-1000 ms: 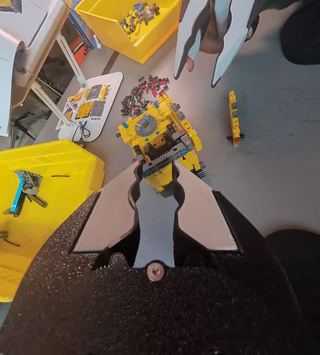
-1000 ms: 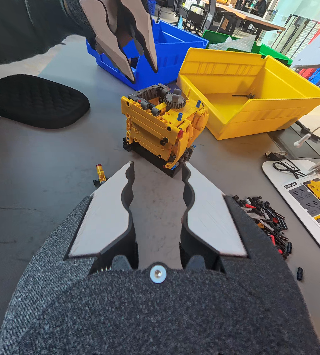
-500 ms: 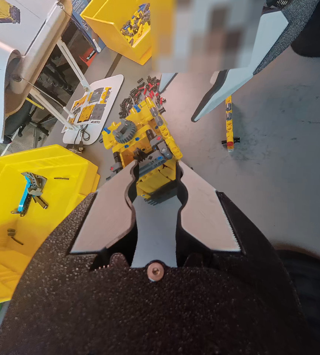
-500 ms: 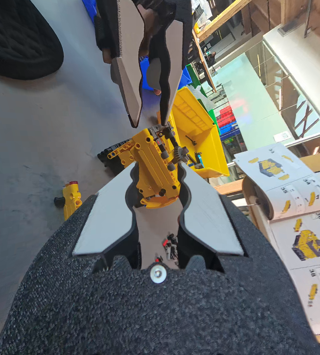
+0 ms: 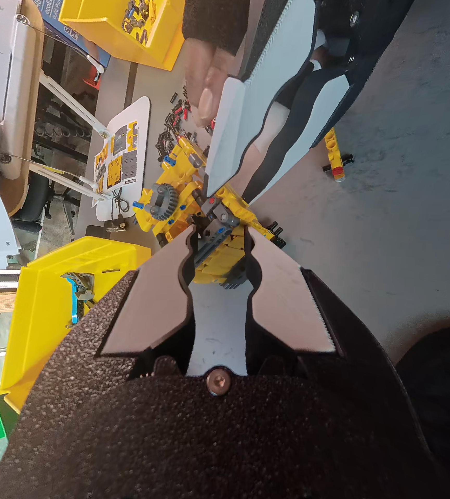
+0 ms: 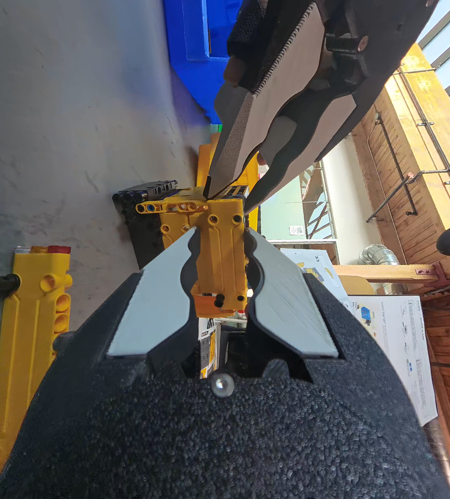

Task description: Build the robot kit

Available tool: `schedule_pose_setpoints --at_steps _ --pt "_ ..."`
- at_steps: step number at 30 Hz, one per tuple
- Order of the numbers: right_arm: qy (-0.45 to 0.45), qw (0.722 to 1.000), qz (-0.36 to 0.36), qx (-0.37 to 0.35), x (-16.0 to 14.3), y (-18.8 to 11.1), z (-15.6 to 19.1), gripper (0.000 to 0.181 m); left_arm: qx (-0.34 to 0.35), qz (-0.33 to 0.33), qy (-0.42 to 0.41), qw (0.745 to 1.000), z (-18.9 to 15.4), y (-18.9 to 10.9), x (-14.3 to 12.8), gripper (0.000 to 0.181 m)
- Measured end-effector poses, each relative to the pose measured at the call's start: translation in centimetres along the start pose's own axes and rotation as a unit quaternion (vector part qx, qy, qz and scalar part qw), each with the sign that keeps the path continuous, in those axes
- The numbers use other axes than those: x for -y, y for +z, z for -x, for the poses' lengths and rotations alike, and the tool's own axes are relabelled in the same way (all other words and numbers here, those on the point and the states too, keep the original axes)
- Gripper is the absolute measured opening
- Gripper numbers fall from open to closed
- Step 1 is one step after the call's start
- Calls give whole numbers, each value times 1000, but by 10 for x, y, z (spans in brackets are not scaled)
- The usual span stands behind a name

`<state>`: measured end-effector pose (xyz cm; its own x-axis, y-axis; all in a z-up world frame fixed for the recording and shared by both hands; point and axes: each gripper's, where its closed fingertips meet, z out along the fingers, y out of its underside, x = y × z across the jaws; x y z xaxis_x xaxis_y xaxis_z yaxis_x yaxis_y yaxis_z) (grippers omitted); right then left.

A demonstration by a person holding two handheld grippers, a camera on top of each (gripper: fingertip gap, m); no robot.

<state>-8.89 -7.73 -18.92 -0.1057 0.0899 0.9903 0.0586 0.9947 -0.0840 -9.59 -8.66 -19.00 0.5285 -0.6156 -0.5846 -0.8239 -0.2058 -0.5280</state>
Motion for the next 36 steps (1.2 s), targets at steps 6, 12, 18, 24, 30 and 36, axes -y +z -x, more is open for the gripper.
schedule_pose_setpoints --at_steps 6,12,18,24,30,36 --pt "8 1000 -28 -2 -2 -4 -2 24 -32 -26 -18 999 -1 3 4 32" --pt "10 999 -44 10 -2 -8 -1 23 -76 -41 -34 996 -2 4 6 27" --pt "14 999 -49 10 -4 -13 0 23 -93 -42 -31 994 -3 4 8 20" --pt "18 998 -58 10 -4 -19 1 23 -106 -34 -31 993 -3 4 8 16" --pt "20 999 -51 -1 -9 -27 -3 23 -110 -34 -33 993 0 4 5 16" --pt "0 1000 -26 -10 -14 -13 0 25 -115 -42 -21 992 1 6 10 16"
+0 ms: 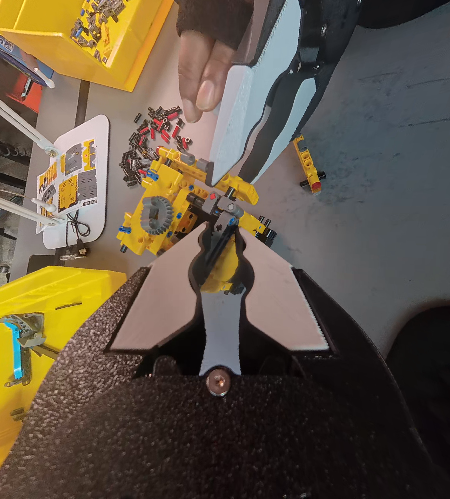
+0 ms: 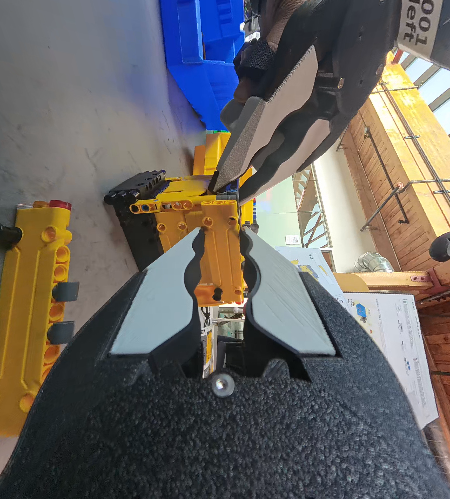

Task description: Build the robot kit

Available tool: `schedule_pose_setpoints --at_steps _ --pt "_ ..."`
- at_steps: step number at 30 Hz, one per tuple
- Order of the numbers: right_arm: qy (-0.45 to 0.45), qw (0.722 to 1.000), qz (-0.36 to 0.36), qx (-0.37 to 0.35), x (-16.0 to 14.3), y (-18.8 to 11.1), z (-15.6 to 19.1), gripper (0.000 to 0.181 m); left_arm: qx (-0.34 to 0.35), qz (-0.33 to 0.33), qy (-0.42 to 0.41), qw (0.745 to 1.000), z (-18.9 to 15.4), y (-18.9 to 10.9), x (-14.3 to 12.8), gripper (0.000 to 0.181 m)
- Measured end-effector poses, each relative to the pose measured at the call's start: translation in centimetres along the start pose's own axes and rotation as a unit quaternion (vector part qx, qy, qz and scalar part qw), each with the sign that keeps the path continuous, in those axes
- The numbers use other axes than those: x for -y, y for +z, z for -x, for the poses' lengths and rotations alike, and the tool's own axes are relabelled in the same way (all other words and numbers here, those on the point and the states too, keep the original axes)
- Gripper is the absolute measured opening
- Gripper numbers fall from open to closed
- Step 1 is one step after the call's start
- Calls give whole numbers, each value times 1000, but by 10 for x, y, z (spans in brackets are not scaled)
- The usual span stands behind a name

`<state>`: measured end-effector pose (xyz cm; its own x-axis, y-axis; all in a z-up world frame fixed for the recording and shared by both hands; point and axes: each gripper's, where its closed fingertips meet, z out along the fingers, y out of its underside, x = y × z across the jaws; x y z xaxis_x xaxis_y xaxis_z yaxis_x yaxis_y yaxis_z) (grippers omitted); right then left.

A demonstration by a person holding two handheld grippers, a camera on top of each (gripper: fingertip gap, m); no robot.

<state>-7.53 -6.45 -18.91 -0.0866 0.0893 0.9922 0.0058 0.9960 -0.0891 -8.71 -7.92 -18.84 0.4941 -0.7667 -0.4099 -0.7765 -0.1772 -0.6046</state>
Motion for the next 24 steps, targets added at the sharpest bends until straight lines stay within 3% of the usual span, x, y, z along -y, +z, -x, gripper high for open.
schedule_pose_setpoints --at_steps 4,7,11,16,18,24 --pt "36 999 -18 15 6 -5 3 49 2 -4 10 1000 -1 0 1 17" --pt "53 998 -19 4 1 -14 -4 50 4 -7 8 1000 0 0 1 17" --pt "66 998 13 -3 -30 -15 -12 53 1 -15 9 1000 -1 0 2 17" --pt "32 999 22 -7 -39 2 -4 48 -4 -19 -1 1000 0 1 2 17" --pt "21 999 19 -34 -39 5 -6 25 -3 -18 -9 1000 1 0 1 16" --pt "28 999 18 -16 -37 2 -6 25 -11 -1 -33 999 2 0 -2 16"
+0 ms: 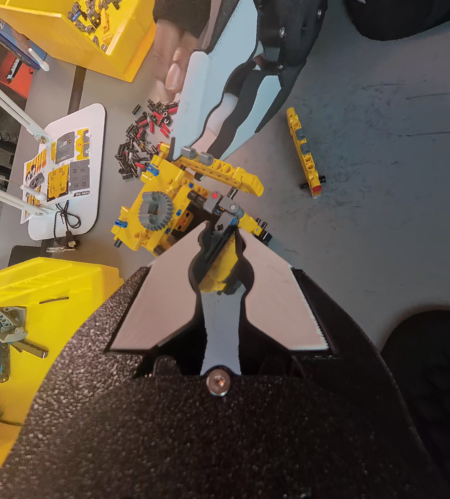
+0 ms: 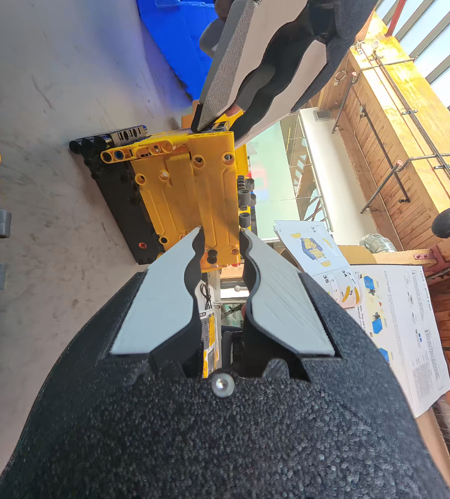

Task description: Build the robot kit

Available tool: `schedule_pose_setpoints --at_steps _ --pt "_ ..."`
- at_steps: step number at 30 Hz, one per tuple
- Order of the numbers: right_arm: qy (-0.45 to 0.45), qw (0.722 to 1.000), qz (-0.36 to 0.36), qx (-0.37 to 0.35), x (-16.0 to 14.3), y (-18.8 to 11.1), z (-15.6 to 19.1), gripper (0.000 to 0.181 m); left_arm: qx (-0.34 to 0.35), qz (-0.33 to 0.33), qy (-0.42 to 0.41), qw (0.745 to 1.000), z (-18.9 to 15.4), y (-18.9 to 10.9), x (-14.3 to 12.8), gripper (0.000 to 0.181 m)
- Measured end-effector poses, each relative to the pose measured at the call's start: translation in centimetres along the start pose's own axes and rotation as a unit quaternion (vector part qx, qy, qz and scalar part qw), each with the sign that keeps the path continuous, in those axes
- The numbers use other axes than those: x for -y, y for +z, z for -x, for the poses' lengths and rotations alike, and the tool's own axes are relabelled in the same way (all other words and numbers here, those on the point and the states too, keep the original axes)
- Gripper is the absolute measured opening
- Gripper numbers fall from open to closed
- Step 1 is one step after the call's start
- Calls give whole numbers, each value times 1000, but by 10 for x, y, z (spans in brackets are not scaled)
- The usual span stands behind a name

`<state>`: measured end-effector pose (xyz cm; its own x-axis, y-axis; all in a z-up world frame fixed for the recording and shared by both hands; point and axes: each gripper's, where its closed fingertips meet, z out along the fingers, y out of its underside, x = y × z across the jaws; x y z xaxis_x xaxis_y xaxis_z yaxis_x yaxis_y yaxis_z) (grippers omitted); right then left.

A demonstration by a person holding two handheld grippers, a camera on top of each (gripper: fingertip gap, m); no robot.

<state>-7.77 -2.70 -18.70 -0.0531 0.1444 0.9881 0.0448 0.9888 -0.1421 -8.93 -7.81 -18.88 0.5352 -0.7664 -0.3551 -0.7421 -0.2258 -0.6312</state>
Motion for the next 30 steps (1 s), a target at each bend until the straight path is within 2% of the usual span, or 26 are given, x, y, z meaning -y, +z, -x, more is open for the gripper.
schedule_pose_setpoints --at_steps 9,12,19,26,30 --pt "16 998 59 16 -4 -9 -1 24 1 3 -18 1000 6 6 3 15" --pt "23 997 66 16 -8 -18 0 24 17 13 -34 999 16 1 -3 8" --pt "40 996 74 -7 -20 -32 -7 24 -11 -1 6 1000 4 3 5 10" --pt "70 995 68 0 -24 -46 -7 25 -66 -40 67 995 -19 18 34 10" --pt "96 992 84 4 -33 -58 -9 25 -65 -47 110 991 -16 30 45 12"
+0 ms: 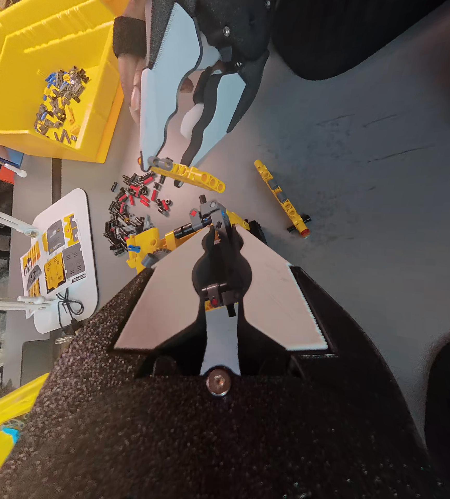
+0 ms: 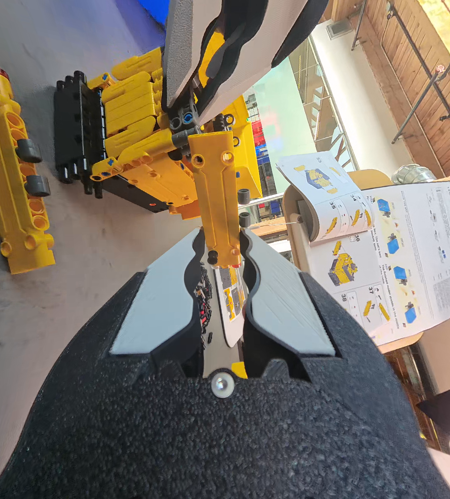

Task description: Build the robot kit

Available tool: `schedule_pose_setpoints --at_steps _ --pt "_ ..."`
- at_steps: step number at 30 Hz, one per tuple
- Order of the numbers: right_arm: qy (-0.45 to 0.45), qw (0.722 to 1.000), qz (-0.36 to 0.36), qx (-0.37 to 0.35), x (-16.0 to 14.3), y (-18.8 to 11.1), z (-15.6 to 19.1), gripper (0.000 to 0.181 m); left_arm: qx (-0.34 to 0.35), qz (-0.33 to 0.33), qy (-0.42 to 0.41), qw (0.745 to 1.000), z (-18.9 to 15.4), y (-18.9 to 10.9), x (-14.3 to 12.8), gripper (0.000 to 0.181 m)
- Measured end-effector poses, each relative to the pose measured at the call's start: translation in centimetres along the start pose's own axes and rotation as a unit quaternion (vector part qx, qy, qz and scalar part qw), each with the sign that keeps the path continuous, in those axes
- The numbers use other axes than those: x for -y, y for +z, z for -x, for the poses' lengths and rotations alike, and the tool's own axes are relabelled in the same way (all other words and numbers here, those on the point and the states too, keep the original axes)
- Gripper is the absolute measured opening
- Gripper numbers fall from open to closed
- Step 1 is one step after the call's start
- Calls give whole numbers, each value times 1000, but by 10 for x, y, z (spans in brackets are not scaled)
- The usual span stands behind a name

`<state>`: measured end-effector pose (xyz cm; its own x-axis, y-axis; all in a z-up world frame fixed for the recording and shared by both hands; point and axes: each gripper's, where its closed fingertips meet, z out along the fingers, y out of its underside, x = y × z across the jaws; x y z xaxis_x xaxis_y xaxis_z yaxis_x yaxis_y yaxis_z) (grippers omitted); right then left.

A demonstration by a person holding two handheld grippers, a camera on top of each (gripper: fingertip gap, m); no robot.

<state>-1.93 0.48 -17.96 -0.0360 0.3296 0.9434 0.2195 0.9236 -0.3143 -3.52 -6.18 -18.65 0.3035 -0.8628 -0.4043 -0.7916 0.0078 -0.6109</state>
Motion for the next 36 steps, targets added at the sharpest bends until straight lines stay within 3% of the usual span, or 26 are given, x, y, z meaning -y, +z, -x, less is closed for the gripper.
schedule_pose_setpoints --at_steps 4,8,10,13,17,20,25,29,31,33,36 --pt "40 999 23 25 -9 -7 3 25 27 -7 -28 999 11 -11 -4 23" --pt "167 984 0 60 4 -7 -3 25 75 -87 -115 987 15 -37 17 23" --pt "271 956 -14 110 16 -6 -4 25 92 -139 -164 972 12 -43 32 29" --pt "429 882 -42 193 39 -7 -10 25 122 -198 -237 943 14 -44 47 28" --pt "521 821 -38 230 51 -7 -19 25 140 -245 -327 902 27 -43 61 28" --pt "562 790 -33 242 57 -8 -18 25 143 -257 -351 889 37 -42 70 27" --pt "603 764 -14 227 51 -7 -22 25 150 -233 -386 880 60 -34 69 15" --pt "623 738 -45 255 48 -9 -24 26 95 -218 -437 868 77 -28 67 10" --pt "619 735 -65 269 41 -10 -27 28 57 -204 -463 861 83 -24 64 10" --pt "585 744 -92 310 37 -19 -24 49 19 -193 -492 849 88 -22 60 8" --pt "571 761 -87 297 19 -22 -29 51 -11 -184 -522 833 95 -23 51 8"
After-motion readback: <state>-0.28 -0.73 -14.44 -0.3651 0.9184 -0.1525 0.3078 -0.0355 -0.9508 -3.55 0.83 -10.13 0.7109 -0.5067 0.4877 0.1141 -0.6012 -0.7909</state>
